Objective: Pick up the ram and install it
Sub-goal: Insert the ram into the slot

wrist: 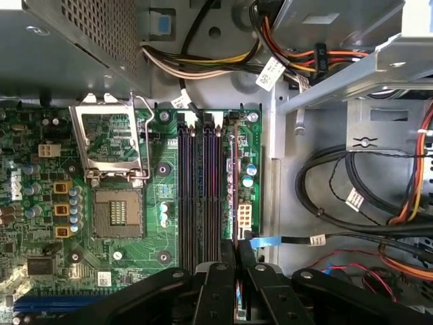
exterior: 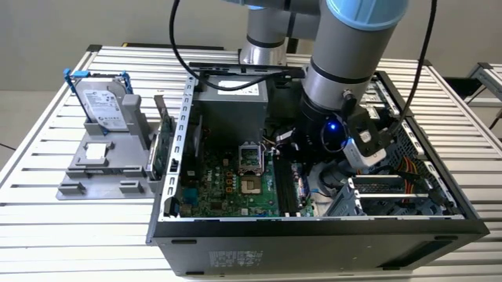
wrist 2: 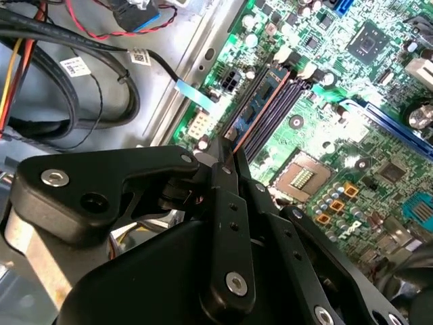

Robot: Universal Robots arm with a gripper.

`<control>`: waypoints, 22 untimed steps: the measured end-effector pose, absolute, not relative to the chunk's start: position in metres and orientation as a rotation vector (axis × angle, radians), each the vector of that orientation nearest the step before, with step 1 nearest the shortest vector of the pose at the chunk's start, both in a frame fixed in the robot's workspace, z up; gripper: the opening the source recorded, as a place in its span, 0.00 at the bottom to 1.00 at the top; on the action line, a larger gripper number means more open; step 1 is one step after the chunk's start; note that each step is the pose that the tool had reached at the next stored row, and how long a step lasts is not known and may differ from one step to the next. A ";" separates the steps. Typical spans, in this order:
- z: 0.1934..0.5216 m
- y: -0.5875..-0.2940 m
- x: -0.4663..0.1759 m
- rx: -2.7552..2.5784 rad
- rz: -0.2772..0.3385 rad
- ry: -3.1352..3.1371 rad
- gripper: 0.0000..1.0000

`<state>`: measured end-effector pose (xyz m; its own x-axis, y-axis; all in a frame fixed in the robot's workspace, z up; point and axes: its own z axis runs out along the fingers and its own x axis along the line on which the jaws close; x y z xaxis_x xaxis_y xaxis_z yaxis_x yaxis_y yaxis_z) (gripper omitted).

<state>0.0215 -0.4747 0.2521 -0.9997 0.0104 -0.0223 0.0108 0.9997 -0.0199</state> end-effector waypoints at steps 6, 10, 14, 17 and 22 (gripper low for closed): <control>0.245 -0.475 0.021 0.016 -0.031 3.121 0.00; 0.241 -0.475 0.020 0.016 -0.031 3.121 0.00; 0.238 -0.476 0.020 0.016 -0.032 3.123 0.00; 0.238 -0.475 0.020 0.016 -0.031 3.123 0.00; 0.233 -0.475 0.020 0.016 -0.032 3.123 0.00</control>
<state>0.0195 -0.4755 0.2332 -0.9998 0.0098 -0.0180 0.0102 0.9997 -0.0202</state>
